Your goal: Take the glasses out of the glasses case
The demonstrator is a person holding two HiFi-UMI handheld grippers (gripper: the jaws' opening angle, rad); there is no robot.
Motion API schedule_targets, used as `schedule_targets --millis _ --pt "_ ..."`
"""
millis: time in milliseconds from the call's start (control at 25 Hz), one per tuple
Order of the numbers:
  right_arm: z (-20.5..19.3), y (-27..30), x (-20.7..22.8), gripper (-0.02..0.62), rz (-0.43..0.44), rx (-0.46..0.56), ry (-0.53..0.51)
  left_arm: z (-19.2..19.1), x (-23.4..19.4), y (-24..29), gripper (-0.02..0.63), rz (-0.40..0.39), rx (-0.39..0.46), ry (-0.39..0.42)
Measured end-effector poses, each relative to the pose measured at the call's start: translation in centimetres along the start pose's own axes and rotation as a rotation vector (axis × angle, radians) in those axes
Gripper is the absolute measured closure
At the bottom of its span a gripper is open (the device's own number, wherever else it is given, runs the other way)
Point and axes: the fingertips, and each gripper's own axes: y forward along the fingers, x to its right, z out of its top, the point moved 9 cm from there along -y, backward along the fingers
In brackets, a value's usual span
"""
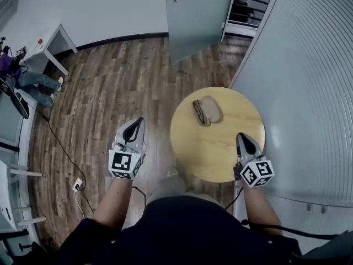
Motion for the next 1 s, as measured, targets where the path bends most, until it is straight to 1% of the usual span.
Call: schedule_targets --millis 120,320,440,560,760,840,920,1000 --pt "0.2 3.3 -0.3 0.588 -0.019 -0.013 -0.003 -0.5 -2.6 3.1 0.600 -0.036 -0.001 0.001" --pt "1.0 7.2 -1.4 0.588 -0.066 -0.042 -0.007 -1.8 -6.4 7.6 0.600 -0.088 0.004 -0.031" --pt "1.0 8.6 -1.7 0.588 -0.115 -0.060 0.004 -2.9 -7.6 10.3 0.600 -0.148 0.000 -0.042" --pt "0.1 9.9 -1.3 0.588 -0.147 -0.081 0.015 -4.2 -7.6 12.8 0.600 -0.194 -0.013 -0.046" --pt "-1.3 13.1 0.0 0.588 -0.132 -0.144 0.027 -4.9 -7.0 16.7 0.600 -0.228 -0.032 -0.068" --pt "-2.1 14.3 0.3 0.588 -0.119 -0.154 0.027 -5.4 -6.9 17.2 0.600 -0.239 -0.030 -0.081" --pt "-2.8 15.2 0.4 0.588 -0.102 -0.162 0.030 -6.0 -6.9 17.1 0.600 -0.241 -0.026 -0.092" --pt "-3.0 16.7 1.3 0.588 -0.092 -0.168 0.040 -6.5 -7.2 17.9 0.601 -0.227 -0.029 -0.095"
